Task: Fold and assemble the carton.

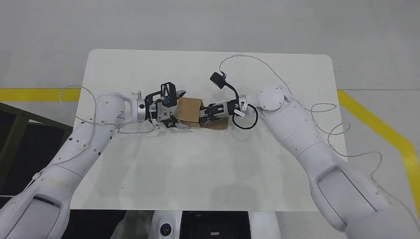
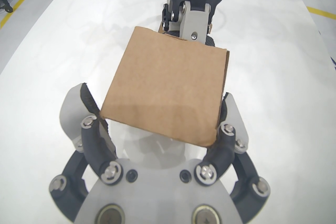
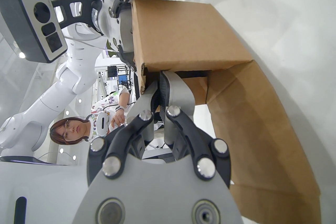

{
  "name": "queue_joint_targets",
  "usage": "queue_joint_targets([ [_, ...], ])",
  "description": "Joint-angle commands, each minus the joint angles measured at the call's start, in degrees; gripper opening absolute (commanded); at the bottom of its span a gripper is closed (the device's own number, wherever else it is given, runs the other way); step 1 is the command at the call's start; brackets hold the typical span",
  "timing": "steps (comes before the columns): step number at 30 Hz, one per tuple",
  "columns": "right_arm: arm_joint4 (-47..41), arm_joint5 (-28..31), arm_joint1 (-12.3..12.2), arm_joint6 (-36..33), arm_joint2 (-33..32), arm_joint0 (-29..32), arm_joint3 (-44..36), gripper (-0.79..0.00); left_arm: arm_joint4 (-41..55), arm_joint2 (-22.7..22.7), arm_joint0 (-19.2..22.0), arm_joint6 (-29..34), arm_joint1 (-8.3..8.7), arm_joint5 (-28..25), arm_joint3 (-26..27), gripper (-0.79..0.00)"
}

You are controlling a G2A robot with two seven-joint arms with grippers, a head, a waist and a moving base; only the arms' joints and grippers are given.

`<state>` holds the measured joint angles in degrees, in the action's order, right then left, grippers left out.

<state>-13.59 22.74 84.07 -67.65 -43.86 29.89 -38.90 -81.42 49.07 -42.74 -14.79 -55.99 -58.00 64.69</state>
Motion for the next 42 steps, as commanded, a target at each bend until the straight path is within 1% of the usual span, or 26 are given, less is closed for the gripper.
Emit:
queue_joint_targets([
  [1,0.42,-0.30,-0.26,-0.19,-0.38,-0.03,-0.06,-0.785,0.00,-0.03,0.02,-0.03,0.01,0.00,-0.03,0.000],
  [8,3.19,-2.78,-2.53,-0.92,-3.52,0.79,-2.26,-0.785,0.10,-0.06,0.14,-0.06,0.05,0.00,-0.13,0.000],
  [16,7.90,-7.98,-6.41,-1.86,-9.29,4.20,-10.96,-0.785,0.07,-0.15,0.18,-0.15,0.08,0.00,0.01,0.000],
  [17,9.07,-8.93,-6.90,-1.83,-9.91,4.75,-12.13,-0.760,0.11,-0.11,0.19,-0.12,0.09,0.00,-0.10,0.000],
  [18,10.09,-9.90,-7.36,-1.76,-10.53,5.37,-13.25,-0.699,0.16,-0.12,0.21,-0.07,0.09,0.00,-0.11,0.000],
  [22,13.05,-13.60,-8.73,-1.24,-12.26,8.14,-16.72,-0.637,0.18,-0.09,0.22,-0.06,0.08,0.00,-0.06,0.000],
  [25,13.19,-15.14,-9.20,-0.29,-13.06,9.80,-18.90,-0.588,0.16,-0.09,0.21,-0.09,0.08,0.00,-0.05,0.000],
  [31,13.37,-17.37,-9.24,2.16,-12.80,10.38,-21.19,-0.563,0.25,-0.09,0.22,0.04,0.09,0.00,-0.12,0.000],
  [38,15.07,-19.79,-8.90,5.28,-11.55,9.15,-20.18,-0.536,0.28,-0.06,0.30,0.21,0.09,0.00,-0.30,0.000],
  [40,14.60,-17.90,-8.66,7.19,-11.33,8.99,-20.59,-0.523,0.25,-0.13,0.33,0.19,0.10,0.00,-0.27,0.000],
  [41,13.39,-15.73,-8.50,7.86,-11.30,9.31,-20.55,-0.477,0.26,-0.15,0.36,0.18,0.10,0.00,-0.29,0.000],
  [42,11.80,-13.17,-8.40,8.50,-11.56,9.77,-20.04,-0.369,0.26,-0.18,0.37,0.16,0.11,0.00,-0.31,0.000],
])
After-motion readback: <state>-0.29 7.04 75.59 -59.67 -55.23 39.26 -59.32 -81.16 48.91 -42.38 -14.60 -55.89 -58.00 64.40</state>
